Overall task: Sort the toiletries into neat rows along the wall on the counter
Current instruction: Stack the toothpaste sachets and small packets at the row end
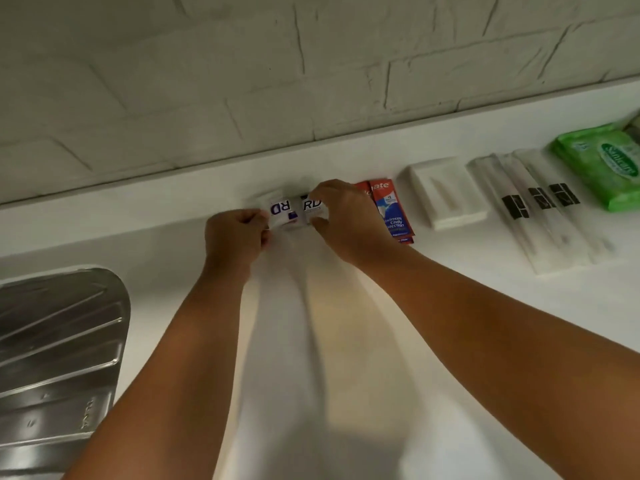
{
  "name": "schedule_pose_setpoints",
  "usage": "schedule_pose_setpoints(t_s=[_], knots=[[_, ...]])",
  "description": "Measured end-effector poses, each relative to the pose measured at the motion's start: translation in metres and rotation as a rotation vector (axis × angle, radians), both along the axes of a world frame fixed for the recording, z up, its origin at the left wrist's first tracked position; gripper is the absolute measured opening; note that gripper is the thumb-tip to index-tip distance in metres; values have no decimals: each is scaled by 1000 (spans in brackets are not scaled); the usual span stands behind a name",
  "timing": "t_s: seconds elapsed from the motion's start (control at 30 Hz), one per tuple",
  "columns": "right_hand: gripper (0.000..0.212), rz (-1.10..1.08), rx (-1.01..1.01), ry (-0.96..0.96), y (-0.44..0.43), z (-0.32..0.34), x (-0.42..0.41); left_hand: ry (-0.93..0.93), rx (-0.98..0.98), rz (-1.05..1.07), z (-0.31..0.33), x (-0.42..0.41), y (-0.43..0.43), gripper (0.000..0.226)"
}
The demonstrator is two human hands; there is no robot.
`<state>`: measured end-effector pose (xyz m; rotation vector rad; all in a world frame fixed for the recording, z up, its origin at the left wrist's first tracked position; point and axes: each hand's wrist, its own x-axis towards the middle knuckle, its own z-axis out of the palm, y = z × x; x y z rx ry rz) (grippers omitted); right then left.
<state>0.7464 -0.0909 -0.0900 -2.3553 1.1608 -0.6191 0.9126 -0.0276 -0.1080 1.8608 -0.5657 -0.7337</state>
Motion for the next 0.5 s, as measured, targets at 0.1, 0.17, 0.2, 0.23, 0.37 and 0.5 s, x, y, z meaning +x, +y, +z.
schedule_pose_setpoints(t_s=[0.1,0.17,0.2,0.23,0.37,0.5], knots=[[33,69,-52,120,-9,-7,14,-4,31,-28,-1,12,-10,9],[33,104,-69,168,-12,-11,18,-20,53,-58,-3,15,-15,11],[33,112,-79,187,-13,-12,20,-41,63,-74,-5,16,-17,9],[32,114,-94,196,-14,-14,22,-80,78,-91,-6,17,-19,9],[31,91,-106,221,-19,-19,26,-242,116,-131,-13,17,-22,11],[27,90,-99,250,-22,-20,25,-425,168,-147,-11,10,-22,17]])
